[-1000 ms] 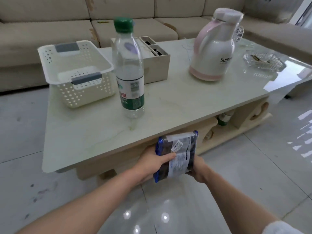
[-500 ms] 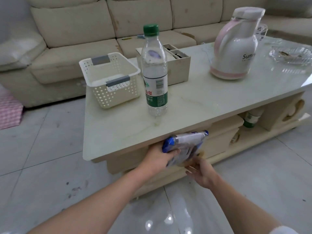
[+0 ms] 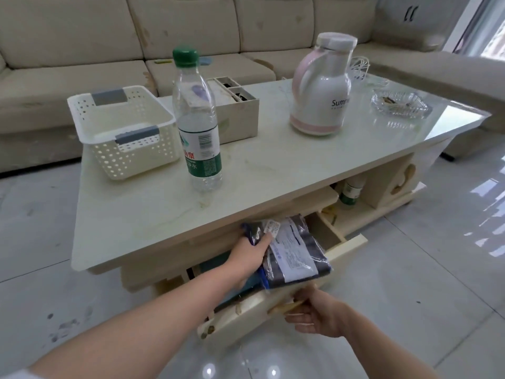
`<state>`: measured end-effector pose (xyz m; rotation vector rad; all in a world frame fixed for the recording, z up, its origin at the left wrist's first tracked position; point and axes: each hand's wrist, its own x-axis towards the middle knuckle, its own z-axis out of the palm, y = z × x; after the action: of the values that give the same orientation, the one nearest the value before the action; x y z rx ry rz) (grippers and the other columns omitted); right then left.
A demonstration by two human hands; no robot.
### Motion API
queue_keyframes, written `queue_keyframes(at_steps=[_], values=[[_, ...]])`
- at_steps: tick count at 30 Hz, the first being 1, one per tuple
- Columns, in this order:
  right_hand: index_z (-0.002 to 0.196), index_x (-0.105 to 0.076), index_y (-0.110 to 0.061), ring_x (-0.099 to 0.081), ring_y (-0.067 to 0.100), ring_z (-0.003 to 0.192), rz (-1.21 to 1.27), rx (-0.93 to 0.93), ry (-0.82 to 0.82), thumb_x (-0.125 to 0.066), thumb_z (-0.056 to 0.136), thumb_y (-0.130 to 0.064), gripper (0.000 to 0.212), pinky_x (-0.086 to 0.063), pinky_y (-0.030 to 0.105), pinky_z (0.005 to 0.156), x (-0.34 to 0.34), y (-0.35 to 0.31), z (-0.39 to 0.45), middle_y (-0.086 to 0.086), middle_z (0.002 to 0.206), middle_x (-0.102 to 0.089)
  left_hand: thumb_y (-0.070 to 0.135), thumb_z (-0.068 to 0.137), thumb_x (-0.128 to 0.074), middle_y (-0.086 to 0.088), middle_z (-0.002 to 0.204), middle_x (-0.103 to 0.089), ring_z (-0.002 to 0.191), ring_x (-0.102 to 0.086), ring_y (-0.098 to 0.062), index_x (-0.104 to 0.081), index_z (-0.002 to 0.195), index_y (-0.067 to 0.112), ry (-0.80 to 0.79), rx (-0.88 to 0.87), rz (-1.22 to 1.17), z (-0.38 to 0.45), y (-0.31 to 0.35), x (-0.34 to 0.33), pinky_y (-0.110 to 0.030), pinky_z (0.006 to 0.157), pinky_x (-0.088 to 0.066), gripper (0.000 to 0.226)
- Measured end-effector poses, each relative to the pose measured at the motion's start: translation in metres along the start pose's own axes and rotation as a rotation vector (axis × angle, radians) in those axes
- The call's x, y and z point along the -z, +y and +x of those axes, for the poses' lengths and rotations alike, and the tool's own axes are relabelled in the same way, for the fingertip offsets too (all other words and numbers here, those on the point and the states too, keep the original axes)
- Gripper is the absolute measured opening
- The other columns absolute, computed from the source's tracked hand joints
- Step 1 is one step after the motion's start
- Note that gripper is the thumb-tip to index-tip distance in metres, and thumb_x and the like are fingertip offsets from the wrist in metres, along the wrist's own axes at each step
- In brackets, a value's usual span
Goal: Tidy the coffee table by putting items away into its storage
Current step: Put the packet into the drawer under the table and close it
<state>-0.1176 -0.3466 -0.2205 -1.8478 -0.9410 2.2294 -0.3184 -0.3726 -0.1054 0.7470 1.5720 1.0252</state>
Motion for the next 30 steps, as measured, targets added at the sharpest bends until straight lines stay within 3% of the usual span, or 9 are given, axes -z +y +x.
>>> queue_keyframes(at_steps=[5, 9, 13, 16, 20, 24, 27, 29, 30], values=[[0.098, -0.065, -0.008, -0.076, 0.024, 0.081, -0.069, 0.012, 0.044, -0.056, 0.088, -0.018, 0.017, -0.058, 0.032, 0.066, 0.01, 0.003, -0.005, 0.01, 0.087, -0.077, 0.027, 0.097, -0.058, -0.006, 0.082, -0.075, 0.066, -0.071, -0.019, -0.061, 0.1, 0.014, -0.079, 0.388, -0.092, 0.005, -0.012, -0.022, -0.032, 0.052, -0.059, 0.013], [0.107, -0.062, -0.005, -0.076, 0.025, 0.082, -0.132, -0.014, 0.058, -0.052, 0.089, -0.013, 0.022, -0.057, 0.031, 0.063, 0.012, -0.001, -0.005, 0.013, 0.088, -0.078, 0.026, 0.101, -0.053, -0.017, 0.107, -0.073, 0.084, -0.071, -0.027, -0.061, 0.114, 0.006, -0.036, 0.538, -0.337, 0.023, -0.03, -0.023, -0.041, 0.069, -0.059, 0.025], [0.115, -0.06, -0.002, -0.076, 0.027, 0.085, -0.142, -0.02, 0.052, -0.05, 0.091, -0.011, 0.027, -0.059, 0.035, 0.067, 0.013, -0.004, -0.006, 0.015, 0.093, -0.077, 0.029, 0.102, -0.051, -0.021, 0.1, -0.07, 0.084, -0.072, -0.033, -0.057, 0.109, 0.005, 0.041, 0.486, -0.504, 0.044, -0.04, -0.018, -0.046, 0.061, -0.061, 0.025], [0.115, -0.06, -0.002, -0.076, 0.027, 0.084, -0.136, -0.004, 0.059, -0.05, 0.092, -0.01, 0.027, -0.059, 0.036, 0.071, 0.013, -0.004, -0.008, 0.017, 0.095, -0.077, 0.017, 0.1, -0.055, -0.018, 0.1, -0.067, 0.081, -0.07, -0.03, -0.053, 0.107, 0.008, 0.057, 0.381, -0.546, 0.052, -0.041, -0.018, -0.039, 0.05, -0.058, 0.012], [0.115, -0.059, -0.002, -0.075, 0.027, 0.083, -0.134, -0.009, 0.059, -0.049, 0.091, -0.009, 0.027, -0.059, 0.037, 0.072, 0.014, -0.004, -0.007, 0.016, 0.094, -0.075, 0.008, 0.095, -0.06, -0.012, 0.103, -0.066, 0.083, -0.068, -0.022, -0.054, 0.11, 0.013, 0.105, 0.241, -0.183, 0.058, -0.055, -0.015, -0.029, 0.053, -0.056, 0.017], [0.113, -0.06, -0.003, -0.075, 0.026, 0.081, -0.128, -0.02, 0.072, -0.051, 0.088, -0.009, 0.027, -0.058, 0.035, 0.069, 0.014, -0.002, -0.004, 0.016, 0.094, -0.074, 0.018, 0.094, -0.064, -0.011, 0.113, -0.066, 0.091, -0.066, -0.023, -0.056, 0.121, 0.009, 0.122, 0.199, 0.113, 0.055, -0.056, -0.01, -0.03, 0.061, -0.054, 0.03], [0.116, -0.058, -0.003, -0.076, 0.026, 0.078, -0.12, -0.025, 0.081, -0.052, 0.088, -0.009, 0.029, -0.058, 0.034, 0.064, 0.013, -0.002, -0.003, 0.016, 0.093, -0.075, 0.037, 0.091, -0.066, -0.009, 0.09, -0.067, 0.076, -0.063, -0.023, -0.064, 0.1, 0.006, 0.166, 0.163, 0.422, 0.039, -0.043, -0.01, -0.032, 0.064, -0.054, 0.032], [0.121, -0.054, -0.003, -0.077, 0.027, 0.079, -0.113, -0.029, 0.085, -0.052, 0.089, -0.01, 0.033, -0.059, 0.034, 0.061, 0.013, -0.002, -0.004, 0.018, 0.099, -0.075, 0.046, 0.095, -0.057, -0.006, 0.073, -0.06, 0.064, -0.061, -0.022, -0.061, 0.085, 0.005, 0.027, 0.167, 0.579, 0.019, -0.021, -0.017, -0.036, 0.069, -0.057, 0.043], [0.122, -0.053, -0.004, -0.077, 0.028, 0.079, -0.113, -0.032, 0.082, -0.052, 0.089, -0.01, 0.034, -0.059, 0.034, 0.06, 0.013, -0.002, -0.004, 0.019, 0.102, -0.074, 0.05, 0.096, -0.051, -0.006, 0.076, -0.059, 0.066, -0.06, -0.021, -0.064, 0.089, 0.003, -0.052, 0.11, 0.717, 0.008, -0.01, -0.022, -0.034, 0.07, -0.056, 0.049]])
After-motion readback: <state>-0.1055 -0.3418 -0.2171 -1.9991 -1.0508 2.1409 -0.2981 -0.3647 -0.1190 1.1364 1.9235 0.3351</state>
